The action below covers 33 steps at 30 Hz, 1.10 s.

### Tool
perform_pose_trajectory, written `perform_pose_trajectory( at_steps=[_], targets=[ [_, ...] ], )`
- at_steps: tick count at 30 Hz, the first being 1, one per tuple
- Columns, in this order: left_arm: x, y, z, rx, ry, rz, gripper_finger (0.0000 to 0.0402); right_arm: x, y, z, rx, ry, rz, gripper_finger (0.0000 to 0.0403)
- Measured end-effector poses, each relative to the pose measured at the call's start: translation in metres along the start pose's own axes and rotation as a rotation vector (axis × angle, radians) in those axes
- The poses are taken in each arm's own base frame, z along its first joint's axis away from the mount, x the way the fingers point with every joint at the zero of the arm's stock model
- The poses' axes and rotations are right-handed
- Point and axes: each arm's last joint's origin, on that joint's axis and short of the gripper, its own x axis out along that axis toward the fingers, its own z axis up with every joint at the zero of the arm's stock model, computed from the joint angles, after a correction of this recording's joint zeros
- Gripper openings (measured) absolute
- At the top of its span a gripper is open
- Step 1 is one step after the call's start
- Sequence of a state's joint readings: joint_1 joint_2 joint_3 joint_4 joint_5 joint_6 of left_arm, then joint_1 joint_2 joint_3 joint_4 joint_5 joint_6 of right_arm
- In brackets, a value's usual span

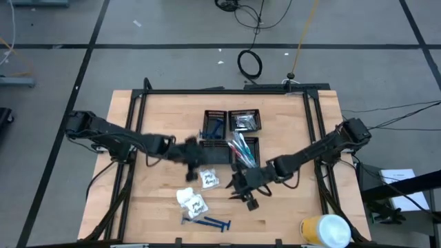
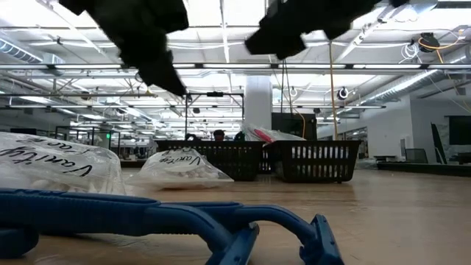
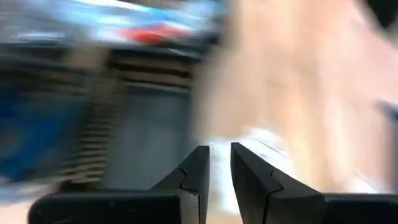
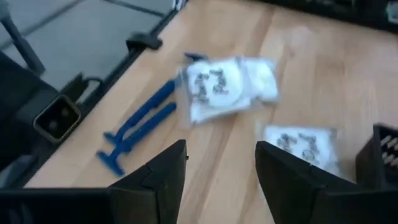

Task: Pick & Place Travel size toiletries
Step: Put the blue razor into the top left black bin

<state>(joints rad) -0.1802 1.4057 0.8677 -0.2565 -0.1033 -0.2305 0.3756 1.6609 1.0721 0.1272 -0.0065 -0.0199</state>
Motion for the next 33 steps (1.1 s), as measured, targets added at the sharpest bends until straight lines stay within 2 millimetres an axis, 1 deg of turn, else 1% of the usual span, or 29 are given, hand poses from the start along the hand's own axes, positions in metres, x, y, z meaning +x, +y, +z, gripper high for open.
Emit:
perform_pose_trajectory(
  at_steps=[3,5,7,9,11,14,19,22,24,28,33],
  targets=[
    [0.014,-0.034,-0.009,0.14,0.023,-0.169,0.0063,-0.004,0.011,0.005,-0.003,-0.02,0.018,0.0174],
    [0.023,-0.057,-0.019,0.195,0.033,-0.238,0.0063,-0.006,0.016,0.003,-0.011,-0.004,0.032,0.0172],
    [0.033,-0.078,-0.027,0.195,0.02,-0.289,0.0063,-0.006,0.019,0.002,-0.014,0.007,0.039,0.0171],
    [0.042,-0.095,-0.032,0.144,0.008,-0.323,0.0063,-0.006,0.02,0.002,-0.017,0.011,0.04,0.0171],
    [0.049,-0.11,-0.032,0.095,0.02,-0.342,0.0063,-0.006,0.019,0.0,-0.018,0.028,0.022,0.0171],
    [0.057,-0.134,-0.029,0.068,0.086,-0.346,0.0063,-0.006,0.015,-0.002,-0.015,0.049,-0.023,0.0171],
    [0.066,-0.174,-0.018,0.152,0.17,-0.352,0.0063,-0.006,0.005,-0.007,0.032,0.098,-0.071,0.0171],
    [0.074,-0.188,-0.019,0.182,0.221,-0.338,0.0063,-0.006,0.003,-0.007,0.059,0.1,-0.075,0.0171],
    [0.082,-0.192,-0.023,0.191,0.242,-0.332,0.0063,-0.006,0.003,-0.007,0.062,0.103,-0.075,0.017],
    [0.095,-0.191,-0.033,0.197,0.287,-0.306,0.0063,-0.006,0.004,-0.007,0.072,0.101,-0.073,0.0169],
    [0.099,-0.189,-0.035,0.227,0.29,-0.304,0.0063,-0.006,0.004,-0.007,0.073,0.102,-0.072,0.0167]
  ],
)
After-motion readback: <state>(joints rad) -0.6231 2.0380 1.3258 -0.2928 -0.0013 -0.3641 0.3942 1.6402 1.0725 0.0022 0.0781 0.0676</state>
